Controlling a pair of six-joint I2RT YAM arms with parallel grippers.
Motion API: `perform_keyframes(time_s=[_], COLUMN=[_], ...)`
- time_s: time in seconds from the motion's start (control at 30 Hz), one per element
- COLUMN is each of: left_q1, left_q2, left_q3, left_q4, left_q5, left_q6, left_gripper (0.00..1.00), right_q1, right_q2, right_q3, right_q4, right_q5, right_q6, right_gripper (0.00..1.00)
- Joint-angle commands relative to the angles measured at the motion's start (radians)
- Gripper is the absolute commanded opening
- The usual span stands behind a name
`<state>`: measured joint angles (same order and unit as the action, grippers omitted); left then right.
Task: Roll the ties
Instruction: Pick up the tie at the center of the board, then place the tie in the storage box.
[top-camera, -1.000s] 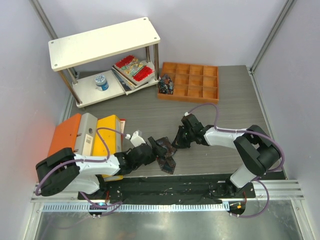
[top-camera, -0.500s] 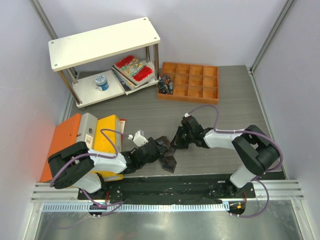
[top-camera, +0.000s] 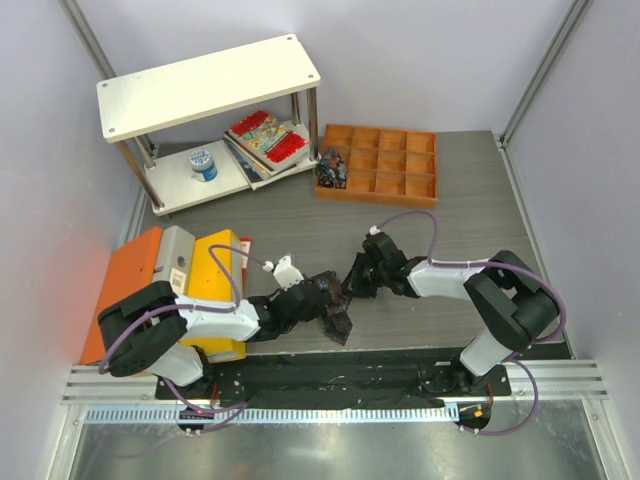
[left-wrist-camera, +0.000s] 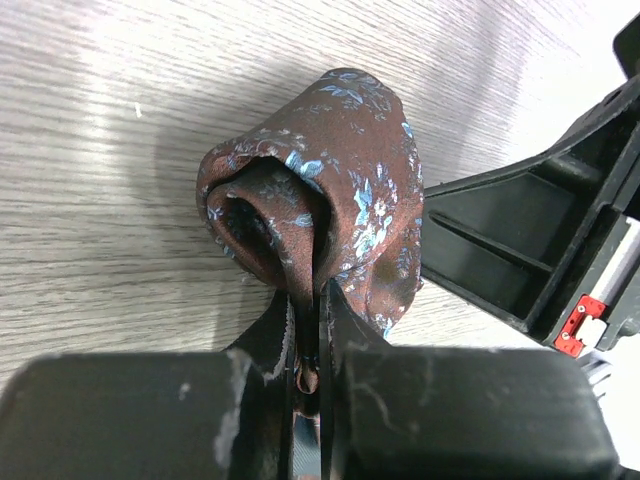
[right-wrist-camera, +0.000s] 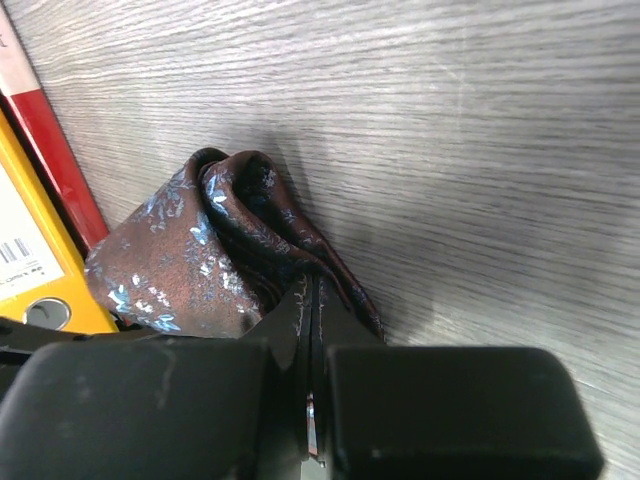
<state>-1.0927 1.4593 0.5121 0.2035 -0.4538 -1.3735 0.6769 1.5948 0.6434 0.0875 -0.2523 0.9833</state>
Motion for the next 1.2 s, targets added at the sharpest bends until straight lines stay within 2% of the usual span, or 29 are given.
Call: perform_keyframes(time_s=[0.0,0.13,0.27,0.47,0.73,0.83,0.9,1.17], left_q1=[-0.004,-0.004,-0.003,0.057,0.214,0.247,0.267,0.309], left_q2=[-0.042,-0.121,-0.175,-0.175,0.018,0.133,0.217,0.450], left_q3=[0.060,0.092,0.149,0.281,0.529,0.698,0.874,1.256], left_q4=[-0.073,-0.127,-0.176,-0.248,-0.245,-0.285,-0.337,-0.427], left_q5=[-0.069,-0.088,-0.117,-0.131,-0.036,-0.049,-0.082,-0.091], left_q6=[0.080,0.164,0.253,0.364,0.496,0.537,0.556,0.617], left_gripper=[0.00,0.00,0.00,0.00,0.00,0.00,0.00,0.00], right_q1=[-0.014,-0.085,-0.178,-0.243,-0.246,-0.244,-0.244,-0.246], right_q2=[-0.062,-0.127,-0.203,-0.381,-0.578,-0.637,-0.679,-0.779], right_q3=[0.048,0.107,0.133,0.125,0.087,0.084,0.090,0.122], right_q4=[-0.153,-0.311,-0.400,-0.500,-0.604,-0.649,-0.683,-0.784], right_q5=[0.021,0.076,0.113,0.226,0.289,0.292,0.297,0.312], right_q6=[-0.064,-0.122,-0.155,-0.156,-0.133,-0.132,-0.132,-0.130], right_gripper=[0.01,0.02,0.03,0.04,0.04,0.04,0.04,0.04])
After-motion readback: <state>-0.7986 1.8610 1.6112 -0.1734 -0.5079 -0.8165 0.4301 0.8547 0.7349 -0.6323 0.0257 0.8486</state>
